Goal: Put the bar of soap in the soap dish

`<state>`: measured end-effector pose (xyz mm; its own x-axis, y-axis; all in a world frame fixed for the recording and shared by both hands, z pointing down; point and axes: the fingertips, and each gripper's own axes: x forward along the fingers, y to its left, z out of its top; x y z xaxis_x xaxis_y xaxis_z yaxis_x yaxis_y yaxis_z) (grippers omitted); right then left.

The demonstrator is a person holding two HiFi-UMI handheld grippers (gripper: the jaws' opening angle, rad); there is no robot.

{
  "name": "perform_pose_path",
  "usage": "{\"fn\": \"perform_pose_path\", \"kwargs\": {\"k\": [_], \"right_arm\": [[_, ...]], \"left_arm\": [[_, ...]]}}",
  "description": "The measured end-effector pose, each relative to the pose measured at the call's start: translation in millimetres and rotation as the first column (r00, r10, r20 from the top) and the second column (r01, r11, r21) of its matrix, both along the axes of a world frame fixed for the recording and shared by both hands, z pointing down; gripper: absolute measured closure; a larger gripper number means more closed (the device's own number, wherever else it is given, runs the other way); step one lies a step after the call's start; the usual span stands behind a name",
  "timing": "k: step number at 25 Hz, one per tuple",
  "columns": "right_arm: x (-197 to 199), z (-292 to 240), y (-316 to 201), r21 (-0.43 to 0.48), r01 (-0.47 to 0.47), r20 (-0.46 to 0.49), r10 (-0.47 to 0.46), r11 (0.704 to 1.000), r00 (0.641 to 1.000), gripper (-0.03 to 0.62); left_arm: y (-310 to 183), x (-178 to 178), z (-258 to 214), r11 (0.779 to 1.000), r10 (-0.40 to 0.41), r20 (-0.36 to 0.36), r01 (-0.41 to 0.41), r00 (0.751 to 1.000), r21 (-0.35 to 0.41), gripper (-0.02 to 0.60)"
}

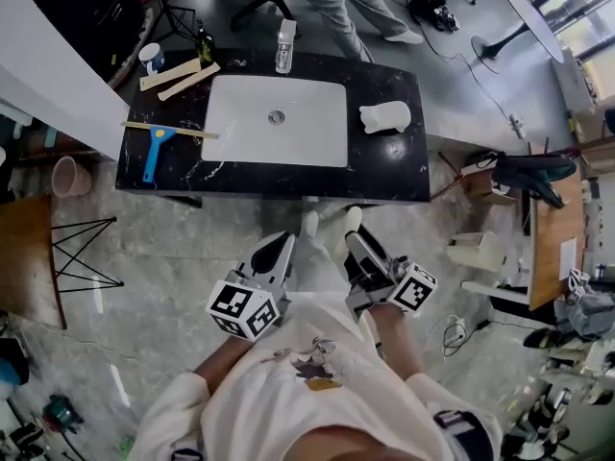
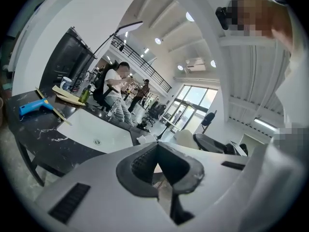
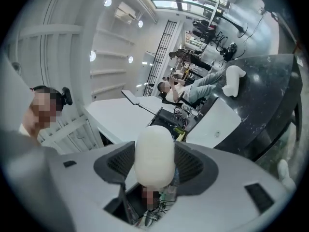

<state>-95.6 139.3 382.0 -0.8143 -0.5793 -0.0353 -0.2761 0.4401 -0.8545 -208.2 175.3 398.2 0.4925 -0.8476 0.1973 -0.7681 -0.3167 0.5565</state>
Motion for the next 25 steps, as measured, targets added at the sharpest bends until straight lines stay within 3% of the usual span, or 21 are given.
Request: {"fn": "perform_pose_path", "kwargs": {"k": [8,16,25], "right_arm": [[42,30,-96,-0.008,-0.053,-0.088,0.052,0.999,0.995,0.332],[102,41,-205,0.067,-0.066,-0.202,0.078,0.996,0.976,0.332],[152,61,-289,0.103,0.007,-0.39,0.034,0.995,0.92,0.332]], "left_arm": [[-85,28,5,0.999,0.049,0.041,-0.049,0.998,-0.009,0.575],[-189,68,5,0.995,0.095,0.09,-0.096,0.991,0.006,0.575],[-246,96,2,0.995,0.102,0.115,-0.103,0.988,-0.003,0.575]]}}
